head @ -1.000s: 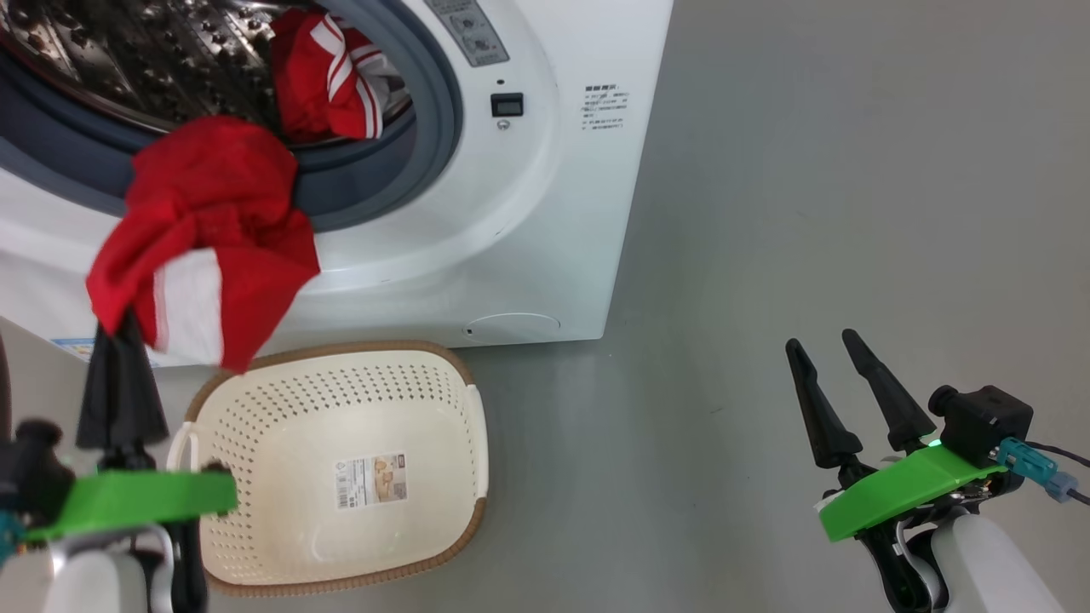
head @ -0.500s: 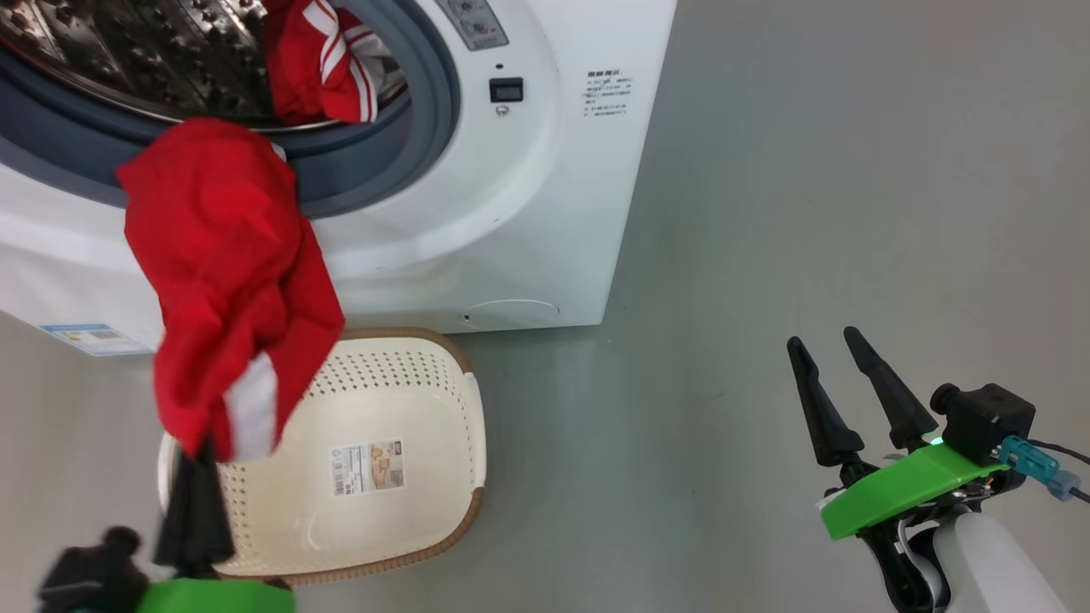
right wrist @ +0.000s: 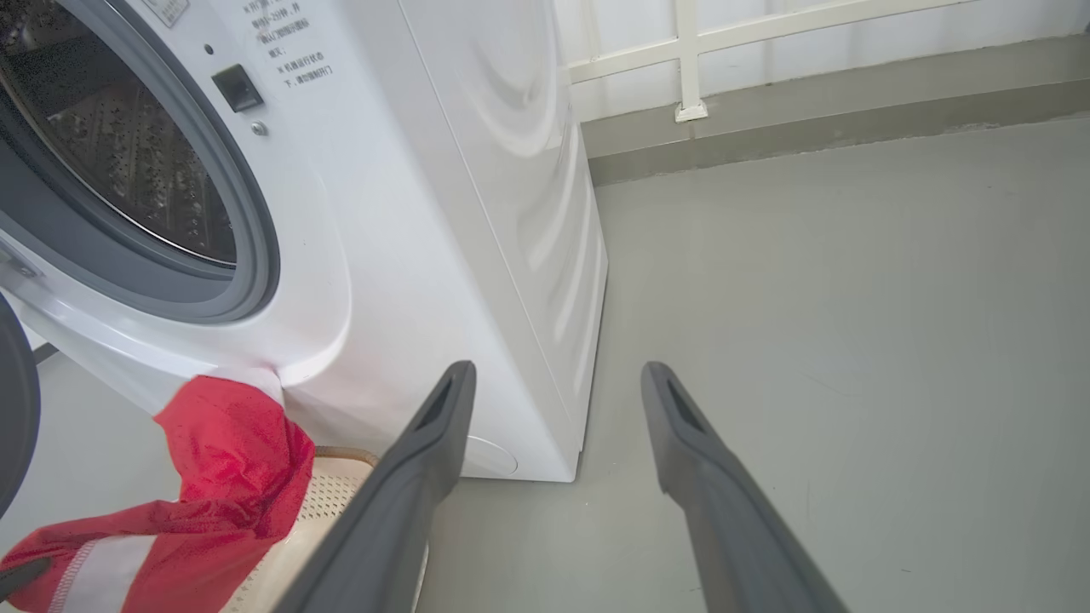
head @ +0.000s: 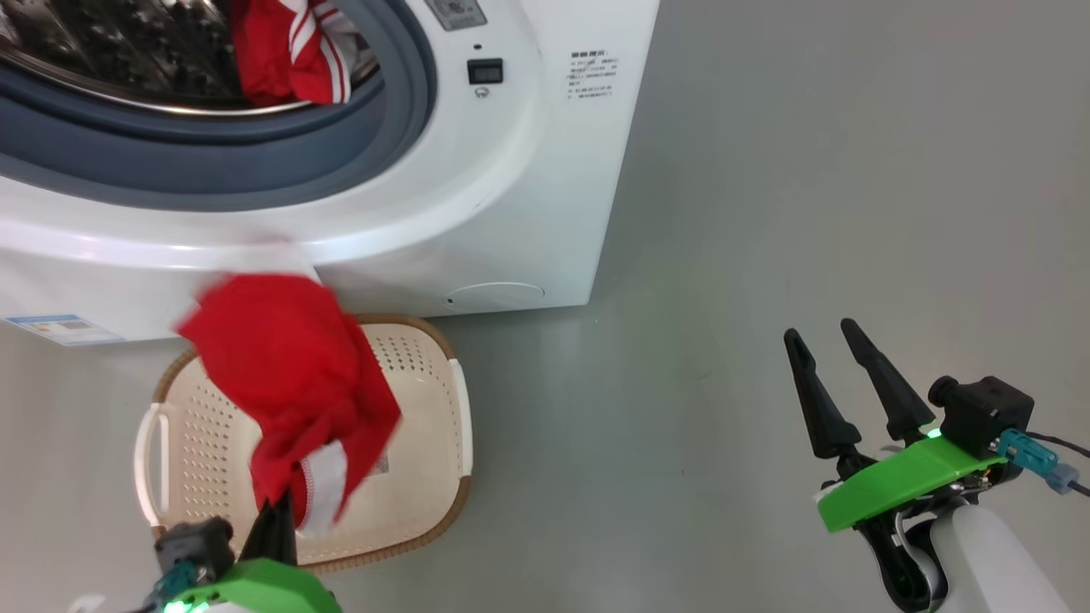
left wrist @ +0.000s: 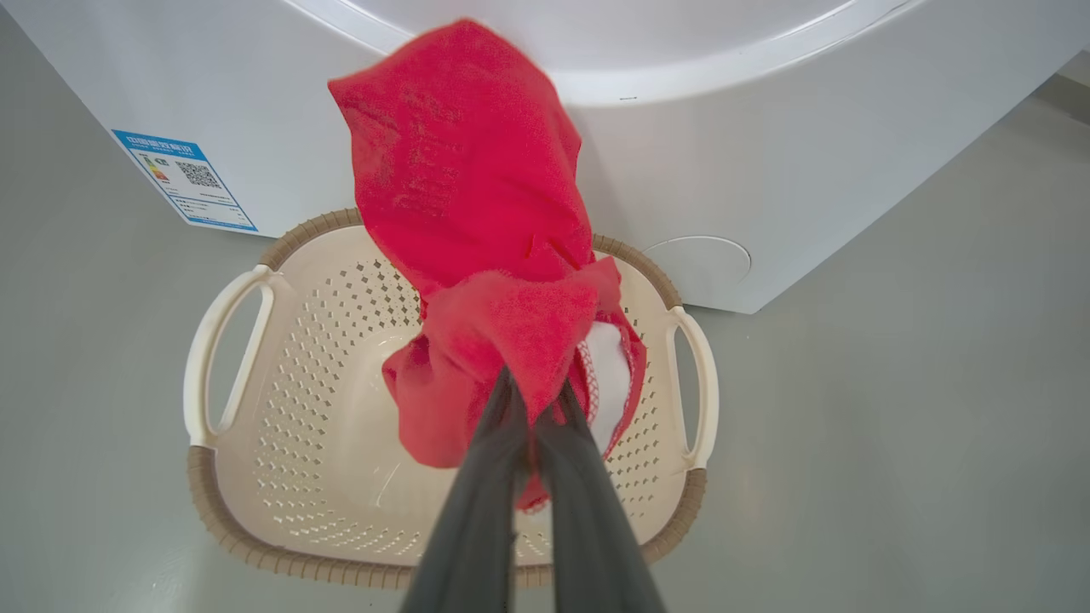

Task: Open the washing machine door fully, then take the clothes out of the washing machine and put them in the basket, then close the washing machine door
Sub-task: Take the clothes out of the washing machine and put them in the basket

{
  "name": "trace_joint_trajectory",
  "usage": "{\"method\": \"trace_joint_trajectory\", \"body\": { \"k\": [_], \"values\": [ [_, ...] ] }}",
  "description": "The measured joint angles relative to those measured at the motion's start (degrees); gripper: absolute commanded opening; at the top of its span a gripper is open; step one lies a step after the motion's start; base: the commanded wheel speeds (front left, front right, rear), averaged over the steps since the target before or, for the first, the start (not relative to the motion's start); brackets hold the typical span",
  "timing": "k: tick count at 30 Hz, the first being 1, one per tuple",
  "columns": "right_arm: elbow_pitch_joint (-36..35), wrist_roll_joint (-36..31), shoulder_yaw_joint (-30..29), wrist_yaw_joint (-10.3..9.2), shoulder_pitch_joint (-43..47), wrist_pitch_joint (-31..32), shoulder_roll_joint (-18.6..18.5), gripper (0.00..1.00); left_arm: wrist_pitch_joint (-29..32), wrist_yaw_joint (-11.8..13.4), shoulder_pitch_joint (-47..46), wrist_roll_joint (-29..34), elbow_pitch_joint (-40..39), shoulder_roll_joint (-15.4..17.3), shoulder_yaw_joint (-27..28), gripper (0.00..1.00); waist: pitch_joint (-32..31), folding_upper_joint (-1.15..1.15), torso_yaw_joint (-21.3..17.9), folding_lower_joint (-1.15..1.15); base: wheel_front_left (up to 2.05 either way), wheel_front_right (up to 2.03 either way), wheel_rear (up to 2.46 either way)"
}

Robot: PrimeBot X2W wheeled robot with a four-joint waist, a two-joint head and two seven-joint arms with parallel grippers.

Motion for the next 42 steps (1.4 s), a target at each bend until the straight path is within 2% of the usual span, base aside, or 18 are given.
{"method": "trace_joint_trajectory", "body": {
  "k": [6, 12, 20, 28, 32, 33, 34, 42],
  "values": [
    [-0.5, 0.0, 0.0, 0.0, -1.5, 0.0, 0.2, 1.0, -0.6, -1.0, -8.6, 0.9, 14.9, 0.0, -0.8, 0.0, 1.9, 0.0, -0.6, 0.0, 0.0, 0.0, 0.0],
    [-0.8, 0.0, 0.2, 0.0, -2.7, 0.0, 0.3, 1.0, -1.1, -1.5, -16.2, 2.2, 25.0, 0.2, -0.9, 0.0, 4.3, 0.0, -1.4, 0.0, 0.0, 0.0, 0.0],
    [-1.2, -0.3, 1.5, 0.0, -5.0, 0.0, 1.1, 1.0, -1.1, -1.4, -22.8, 3.7, 33.9, 1.6, -1.9, 0.0, 8.0, 0.0, -3.0, 0.0, 0.0, 0.0, 0.0],
    [-1.9, -0.5, 2.5, 0.0, -7.5, 0.0, 1.7, 1.0, -1.0, -1.4, -28.5, 3.7, 37.4, 3.3, -1.7, 0.0, 12.3, 0.0, -4.7, 0.0, 0.0, 0.0, 0.0],
    [-1.9, -0.9, 3.0, 0.0, -8.4, 0.0, 1.9, 1.0, 0.8, -1.4, -29.8, 2.7, 38.2, 4.3, -0.9, 0.51, 14.1, 0.0, -5.7, 0.0, 0.0, 0.0, 0.0],
    [-1.9, -0.9, 3.2, 0.0, -8.4, 0.0, 2.0, 1.0, 0.9, -1.4, -29.9, 2.6, 38.4, 4.4, -0.8, 0.91, 14.5, 0.0, -5.9, 0.0, 0.0, 0.0, 0.0],
    [-1.9, -0.9, 3.3, 0.0, -8.4, 0.0, 2.0, 1.0, 1.0, -1.4, -30.2, 2.3, 38.5, 4.5, -0.7, 1.0, 14.7, 0.0, -6.1, 0.0, 0.0, 0.0, 0.0],
    [-1.2, -0.9, 3.5, 0.0, -8.4, 0.0, 2.2, 1.0, 0.6, -1.5, -30.8, 0.7, 38.8, 4.5, -0.4, 1.0, 13.6, 0.0, -6.1, 0.0, 0.0, 0.0, 0.0]
  ]
}}
